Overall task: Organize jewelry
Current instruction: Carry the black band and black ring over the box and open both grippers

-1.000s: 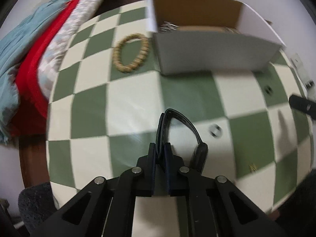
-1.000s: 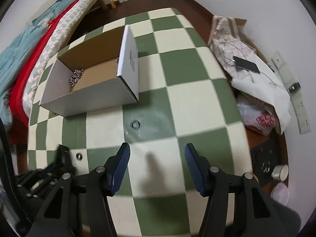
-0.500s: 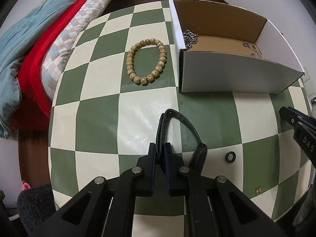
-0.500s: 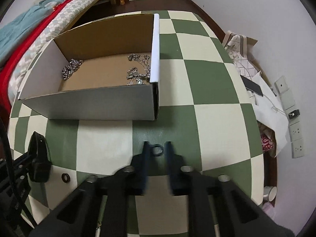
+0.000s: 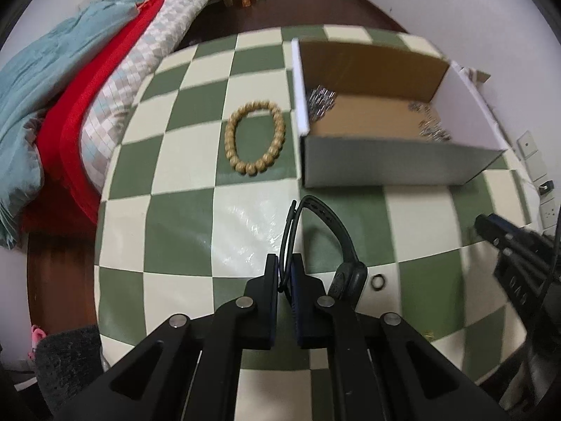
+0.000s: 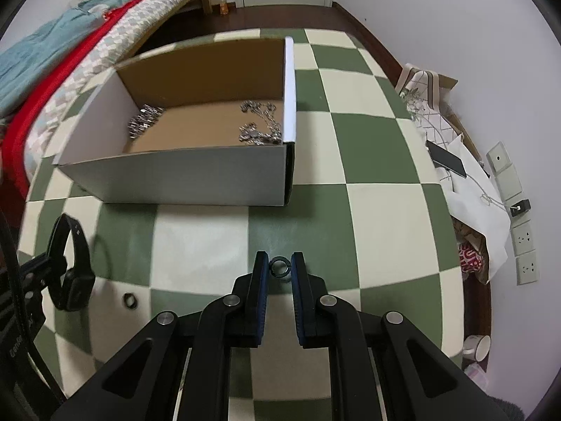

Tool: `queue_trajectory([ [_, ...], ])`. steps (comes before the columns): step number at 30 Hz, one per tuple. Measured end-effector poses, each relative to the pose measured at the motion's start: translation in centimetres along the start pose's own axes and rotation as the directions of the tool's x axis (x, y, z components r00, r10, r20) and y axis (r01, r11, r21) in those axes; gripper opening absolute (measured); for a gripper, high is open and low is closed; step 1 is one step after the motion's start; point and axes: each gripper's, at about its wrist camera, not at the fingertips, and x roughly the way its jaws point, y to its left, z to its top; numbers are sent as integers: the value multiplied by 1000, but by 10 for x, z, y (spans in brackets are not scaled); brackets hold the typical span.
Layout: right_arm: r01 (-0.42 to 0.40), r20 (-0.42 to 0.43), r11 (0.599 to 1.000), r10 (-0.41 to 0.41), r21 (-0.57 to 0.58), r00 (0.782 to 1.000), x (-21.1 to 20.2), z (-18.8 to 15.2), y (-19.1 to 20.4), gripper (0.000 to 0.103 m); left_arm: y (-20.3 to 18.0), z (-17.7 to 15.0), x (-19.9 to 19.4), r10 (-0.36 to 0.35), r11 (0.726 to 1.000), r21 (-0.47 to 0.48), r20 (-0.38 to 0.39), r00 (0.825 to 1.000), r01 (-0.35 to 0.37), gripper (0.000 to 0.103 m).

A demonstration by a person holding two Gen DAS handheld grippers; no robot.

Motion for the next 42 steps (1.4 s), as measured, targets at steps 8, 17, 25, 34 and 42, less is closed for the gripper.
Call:
queue_trajectory([
  [8,-46,86,999,45,15,995,-59,-5,-5,13,-13,9,-58,-54,998,22,110,993,52,4],
  [17,-95,206,995,89,20,975,-135,23,-12,13,-16,51,-120,-119,993,12,234,965,120,4],
  [25,-97,235,995,100,-23,967,-144,81,-3,13,-14,114,-109,-101,995,3,264,959,104,4],
  [34,-142,128,989,147,-52,981,-78,116,14,13,-11,142,-40,-138,990,-9,131,982,140,4],
  [42,-183,53,981,186,-70,981,-34,120,18,14,-11,143,-11,-200,979,-32,60,978,202,10],
])
